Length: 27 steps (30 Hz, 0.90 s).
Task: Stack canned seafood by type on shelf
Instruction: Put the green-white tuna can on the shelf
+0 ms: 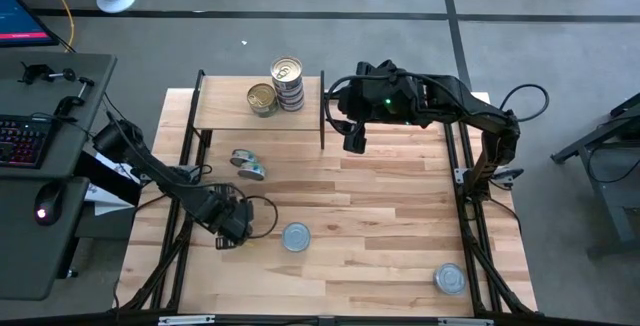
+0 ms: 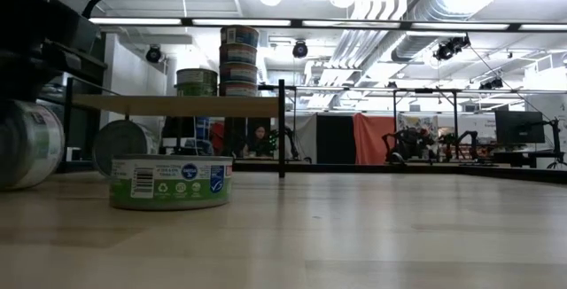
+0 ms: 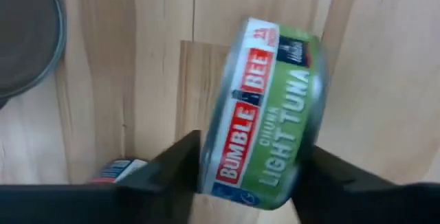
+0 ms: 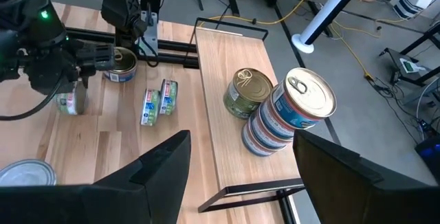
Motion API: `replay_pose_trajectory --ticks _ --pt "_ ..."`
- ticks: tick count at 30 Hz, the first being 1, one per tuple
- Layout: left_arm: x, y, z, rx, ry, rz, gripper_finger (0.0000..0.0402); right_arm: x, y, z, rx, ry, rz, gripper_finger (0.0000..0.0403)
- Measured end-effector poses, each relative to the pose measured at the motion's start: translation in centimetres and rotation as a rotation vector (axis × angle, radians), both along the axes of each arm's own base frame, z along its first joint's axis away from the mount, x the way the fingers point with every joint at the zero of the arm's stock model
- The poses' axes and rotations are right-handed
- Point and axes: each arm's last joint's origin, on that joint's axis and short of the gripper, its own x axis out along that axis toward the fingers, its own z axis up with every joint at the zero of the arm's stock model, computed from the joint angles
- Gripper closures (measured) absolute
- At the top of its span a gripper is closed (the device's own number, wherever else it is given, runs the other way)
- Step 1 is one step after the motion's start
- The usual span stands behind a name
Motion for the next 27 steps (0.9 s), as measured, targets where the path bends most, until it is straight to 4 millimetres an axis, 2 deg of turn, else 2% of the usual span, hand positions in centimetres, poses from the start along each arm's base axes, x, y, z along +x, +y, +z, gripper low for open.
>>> replay_pose_trajectory --ticks 3,6,9,12,14,16,19,23,27 --pt "0.0 0.1 0.6 0.002 -0.023 0.004 0.0283 0.0 0.0 0.0 0.001 0.000 0.000 0.0155" --pt "0.3 0.2 3.1 0.002 -0.104 0.022 0.0283 0.0 0.0 0.0 0.000 0.001 0.000 0.0155" --pt "0.3 1.0 7.1 0.075 -0.202 0.073 0.0283 0.0 0.0 0.0 -0.001 0.002 0.001 0.0155" --pt "0.4 2.4 12.2 0.195 -0.356 0.140 0.0283 0.0 0.0 0.0 -0.008 0.005 0.005 0.0155" --pt "0.4 4.0 15.0 0.293 -0.378 0.170 0.0283 0.0 -0.1 0.0 -0.008 0.005 0.001 0.0155" --pt "0.7 6.1 16.9 0.382 -0.350 0.204 0.0283 0.0 -0.2 0.0 -0.012 0.007 0.002 0.0155" --pt "1.5 9.7 17.8 0.469 -0.329 0.246 0.0283 0.0 -0.4 0.0 -0.012 0.007 0.001 0.0155" --pt "1.6 14.7 17.4 0.629 -0.160 0.317 0.0283 0.0 -0.4 0.0 0.002 0.001 -0.004 0.0155" --pt "1.0 18.2 16.8 0.743 -0.059 0.432 0.0283 0.0 -0.4 0.0 0.006 0.001 -0.002 0.0155"
